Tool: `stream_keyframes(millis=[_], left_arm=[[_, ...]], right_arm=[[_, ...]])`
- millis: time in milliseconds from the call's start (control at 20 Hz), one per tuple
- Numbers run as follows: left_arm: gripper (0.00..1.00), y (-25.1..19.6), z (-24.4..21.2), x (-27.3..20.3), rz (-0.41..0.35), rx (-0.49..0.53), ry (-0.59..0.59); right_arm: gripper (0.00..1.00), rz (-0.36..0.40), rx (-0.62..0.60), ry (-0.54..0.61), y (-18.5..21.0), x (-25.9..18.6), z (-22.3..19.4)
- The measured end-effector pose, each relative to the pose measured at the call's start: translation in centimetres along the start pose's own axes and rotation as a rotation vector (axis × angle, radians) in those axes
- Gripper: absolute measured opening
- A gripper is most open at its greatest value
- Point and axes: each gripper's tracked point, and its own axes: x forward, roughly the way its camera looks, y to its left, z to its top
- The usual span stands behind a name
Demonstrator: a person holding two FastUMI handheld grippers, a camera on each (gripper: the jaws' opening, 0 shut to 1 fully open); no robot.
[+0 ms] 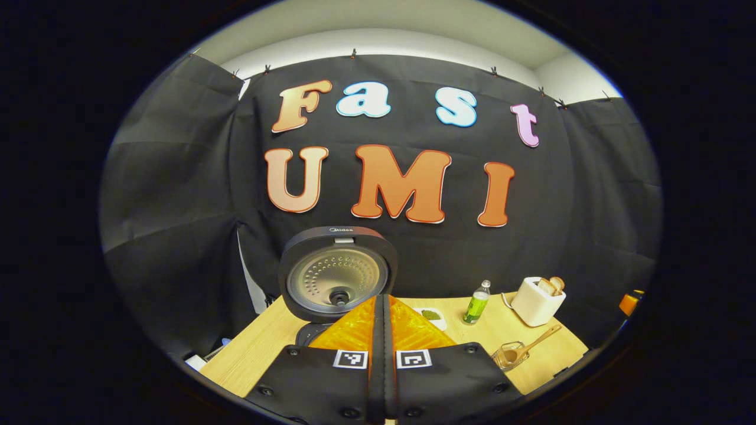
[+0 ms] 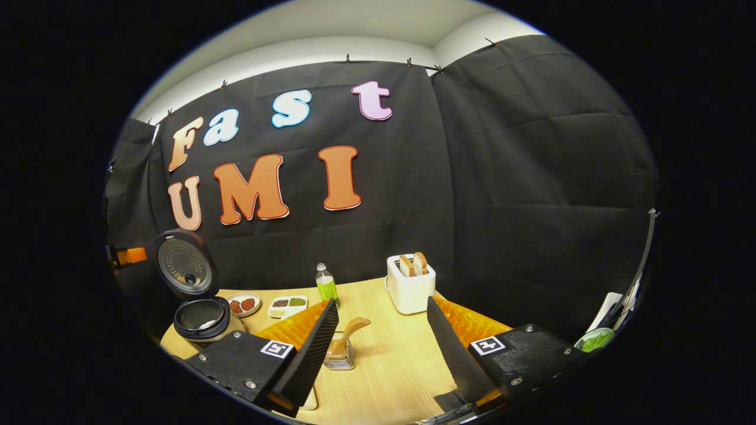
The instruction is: Close the left gripper, press the button to open the rice cooker; take a wooden spoon from the chopstick holder with the right hand, scoop a spoonful of rice and pour it into the rice cooker, then put the wooden spoon back into the chopstick holder.
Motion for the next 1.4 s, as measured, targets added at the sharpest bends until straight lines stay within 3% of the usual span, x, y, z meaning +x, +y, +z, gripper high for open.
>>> stream_keyframes(millis=[350,500,650,1050,1400], left_arm=[[0.05,2.4,2.2,-3.1,0.095,0.026,-0.054],[0.26,3.5,2.9,-4.6,0.123,0.017,-0.068],[0.24,5.4,3.5,-6.2,0.178,0.008,-0.079],[0.98,9.8,4.2,-9.7,0.312,0.019,-0.111],[0.97,12.0,4.6,-11.4,0.405,0.041,-0.127]], right_arm=[[0.93,0.037,-0.01,-0.015,1.5,2.1,-0.7],[0.93,0.062,0.014,-0.013,2.6,4.1,-1.5],[0.93,0.079,0.026,0.01,3.6,6.5,-3.3],[0.94,0.097,0.037,0.119,5.6,11.9,-9.1],[0.93,0.074,0.114,0.248,6.5,15.4,-14.5]])
